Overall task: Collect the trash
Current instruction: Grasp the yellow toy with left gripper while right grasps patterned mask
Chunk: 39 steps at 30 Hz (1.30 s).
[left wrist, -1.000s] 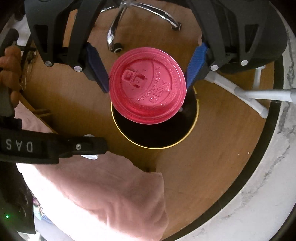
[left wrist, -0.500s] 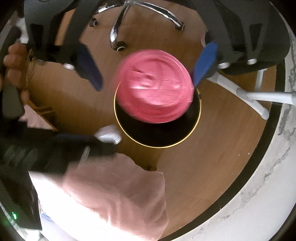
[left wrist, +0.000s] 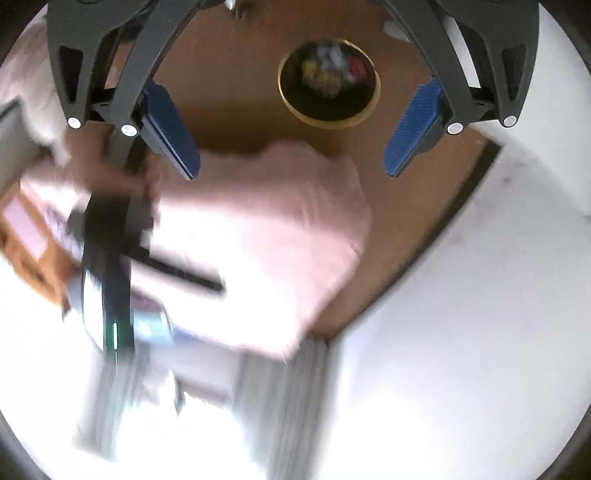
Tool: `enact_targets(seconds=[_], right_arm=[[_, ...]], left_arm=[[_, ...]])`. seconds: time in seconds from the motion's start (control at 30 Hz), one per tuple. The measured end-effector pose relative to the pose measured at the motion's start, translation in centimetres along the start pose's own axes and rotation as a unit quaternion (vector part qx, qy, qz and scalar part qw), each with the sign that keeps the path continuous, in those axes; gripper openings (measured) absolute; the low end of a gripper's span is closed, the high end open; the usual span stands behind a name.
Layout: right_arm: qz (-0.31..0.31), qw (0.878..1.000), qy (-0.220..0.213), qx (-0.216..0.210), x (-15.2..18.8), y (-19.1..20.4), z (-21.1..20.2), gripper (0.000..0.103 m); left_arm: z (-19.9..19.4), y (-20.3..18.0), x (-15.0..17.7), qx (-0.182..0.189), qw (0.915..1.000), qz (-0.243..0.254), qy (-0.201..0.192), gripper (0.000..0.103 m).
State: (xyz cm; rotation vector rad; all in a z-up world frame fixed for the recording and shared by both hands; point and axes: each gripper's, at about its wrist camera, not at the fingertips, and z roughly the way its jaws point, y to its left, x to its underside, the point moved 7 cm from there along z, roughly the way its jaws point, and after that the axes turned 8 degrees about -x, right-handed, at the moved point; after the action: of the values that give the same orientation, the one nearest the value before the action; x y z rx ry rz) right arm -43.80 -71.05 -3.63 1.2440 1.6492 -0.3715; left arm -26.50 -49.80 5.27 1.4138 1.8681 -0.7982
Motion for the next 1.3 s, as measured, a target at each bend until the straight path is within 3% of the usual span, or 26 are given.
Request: enact_targets(seconds=[0.13, 0.2, 0.27, 0.3, 0.37, 0.43, 0.5, 0.57, 0.67, 0.83, 0.93, 1.1, 1.3], right_arm=[[-0.039, 0.998, 0.034, -0.039, 1.8, 5.1, 0.5, 0.096], [-0.059, 0.994, 0.060, -0.069, 3.1, 8.5, 1.4, 0.096], [-0.079, 0.988, 0.081, -0.109, 4.4, 12.7, 2.3, 0.096], [-0.090, 0.984, 0.089, -0.128, 4.7, 14.8, 2.7, 0.096], [-0.114, 0.974, 0.102, -0.170, 5.7, 20.0, 3.3, 0.096], [-0.138, 0.960, 0.113, -0.218, 6.9, 25.9, 3.4, 0.096], [-0.169, 0.944, 0.123, -0.254, 8.1, 31.0, 3.3, 0.096], [-0.212, 0.924, 0.137, -0.289, 10.0, 36.4, 2.6, 0.096], [-0.262, 0.893, 0.159, -0.328, 12.5, 43.2, 1.7, 0.096], [-0.310, 0.861, 0.180, -0.361, 14.6, 51.1, 3.0, 0.096], [-0.325, 0.850, 0.192, -0.368, 14.8, 54.4, 4.5, 0.096], [-0.349, 0.830, 0.225, -0.373, 17.5, 58.6, 6.6, 0.096], [-0.366, 0.812, 0.257, -0.374, 20.4, 60.8, 8.3, 0.096]], left_arm=[[-6.7, 8.6, -0.6, -0.100, 0.9924, -0.054, -0.047, 0.096], [-10.1, 14.6, 1.4, -0.181, 0.9784, -0.091, -0.043, 0.096], [-13.6, 20.8, 4.3, -0.297, 0.9457, -0.129, -0.032, 0.097], [-15.7, 23.9, 6.2, -0.369, 0.9181, -0.143, -0.023, 0.097], [-19.3, 28.9, 9.8, -0.454, 0.8733, -0.176, 0.002, 0.097], [-22.4, 33.0, 13.2, -0.489, 0.8427, -0.224, 0.026, 0.097], [-24.9, 37.2, 16.4, -0.531, 0.7985, -0.278, 0.059, 0.097], [-26.1, 40.5, 18.5, -0.541, 0.7785, -0.307, 0.082, 0.097], [-25.3, 45.2, 20.1, -0.530, 0.7708, -0.334, 0.114, 0.097], [-22.5, 49.4, 20.2, -0.523, 0.7745, -0.327, 0.139, 0.096], [-20.7, 50.7, 20.2, -0.505, 0.7860, -0.324, 0.148, 0.096], [-20.3, 52.0, 20.0, -0.525, 0.7835, -0.298, 0.148, 0.096], [-19.2, 52.8, 20.4, -0.504, 0.7902, -0.308, 0.161, 0.097]])
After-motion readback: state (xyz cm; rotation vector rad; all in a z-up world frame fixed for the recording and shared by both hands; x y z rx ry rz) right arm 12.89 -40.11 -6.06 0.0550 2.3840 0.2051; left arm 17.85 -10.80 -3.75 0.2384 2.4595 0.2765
